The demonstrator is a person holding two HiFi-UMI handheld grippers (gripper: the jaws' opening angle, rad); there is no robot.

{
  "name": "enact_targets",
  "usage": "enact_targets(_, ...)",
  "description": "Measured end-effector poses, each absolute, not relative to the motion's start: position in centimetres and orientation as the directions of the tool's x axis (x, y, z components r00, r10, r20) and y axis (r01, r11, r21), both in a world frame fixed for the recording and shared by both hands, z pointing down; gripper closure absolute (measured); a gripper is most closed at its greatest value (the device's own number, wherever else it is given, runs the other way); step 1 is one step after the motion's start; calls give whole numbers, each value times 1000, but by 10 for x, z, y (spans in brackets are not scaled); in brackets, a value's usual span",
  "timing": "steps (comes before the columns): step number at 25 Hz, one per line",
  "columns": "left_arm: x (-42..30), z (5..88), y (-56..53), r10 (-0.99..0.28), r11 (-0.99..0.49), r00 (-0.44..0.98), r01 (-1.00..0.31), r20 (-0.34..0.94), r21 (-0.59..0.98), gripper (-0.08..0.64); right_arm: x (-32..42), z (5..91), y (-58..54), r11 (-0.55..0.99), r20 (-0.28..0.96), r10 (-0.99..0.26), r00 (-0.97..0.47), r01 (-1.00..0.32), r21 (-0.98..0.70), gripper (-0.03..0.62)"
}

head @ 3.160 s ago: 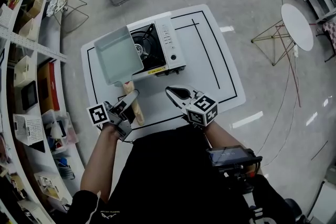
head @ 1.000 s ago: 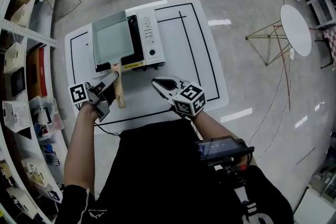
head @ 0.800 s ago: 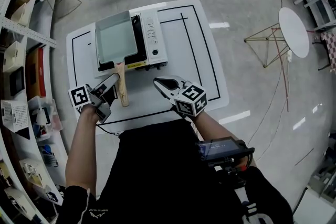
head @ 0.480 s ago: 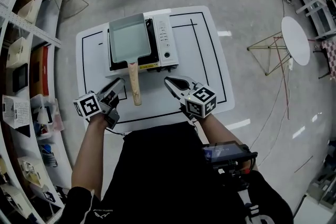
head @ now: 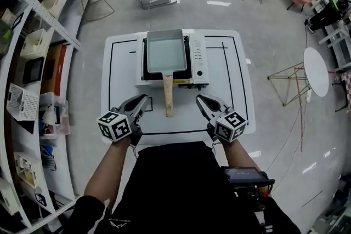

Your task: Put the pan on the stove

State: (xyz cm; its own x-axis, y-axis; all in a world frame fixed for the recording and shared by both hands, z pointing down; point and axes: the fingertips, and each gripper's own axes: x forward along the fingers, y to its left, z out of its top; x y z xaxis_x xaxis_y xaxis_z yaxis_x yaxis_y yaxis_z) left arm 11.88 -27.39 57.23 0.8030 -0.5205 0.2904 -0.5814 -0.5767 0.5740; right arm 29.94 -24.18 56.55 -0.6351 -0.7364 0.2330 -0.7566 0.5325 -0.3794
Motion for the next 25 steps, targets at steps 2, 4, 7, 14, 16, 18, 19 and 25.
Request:
enact_targets(2,113,572,-266,-540,-594,793,-596,282,540,541,298,565,-236,537,235,-742,-628,-767,-352,566)
enact_targets(4,107,573,-258,-554,-595,789,-599,267,535,549,294,563,-230,539,234,-748,-622,-774,-333,566)
enact_targets(7,100,575,-246,-561,-591,791,-588,242,552,551,290,560,-222,538,230,-756,-613,-782,-316,566)
enact_targets(14,86,582,-226,-553,-618,786,-609,276,497,551,274,561,-202,523,243,-763,-598,-794,-311,566)
enact_targets(16,83,582,-223,-548,-631,789,-608,277,482,551,269,560,-200,519,242,-768,-593,-798,-306,566)
enact_targets(18,81,581,-219,-539,-645,795,-602,278,471,551,266,557,-198,517,238,-773,-588,-801,-301,566)
enact_targets(19,80,580,-217,-535,-654,799,-598,275,465,552,264,556,-196,517,236,-775,-587,-803,-299,566)
enact_targets(25,80,575,-206,-508,-703,826,-561,245,436,552,255,555,-189,507,229,-789,-570,-815,-282,566)
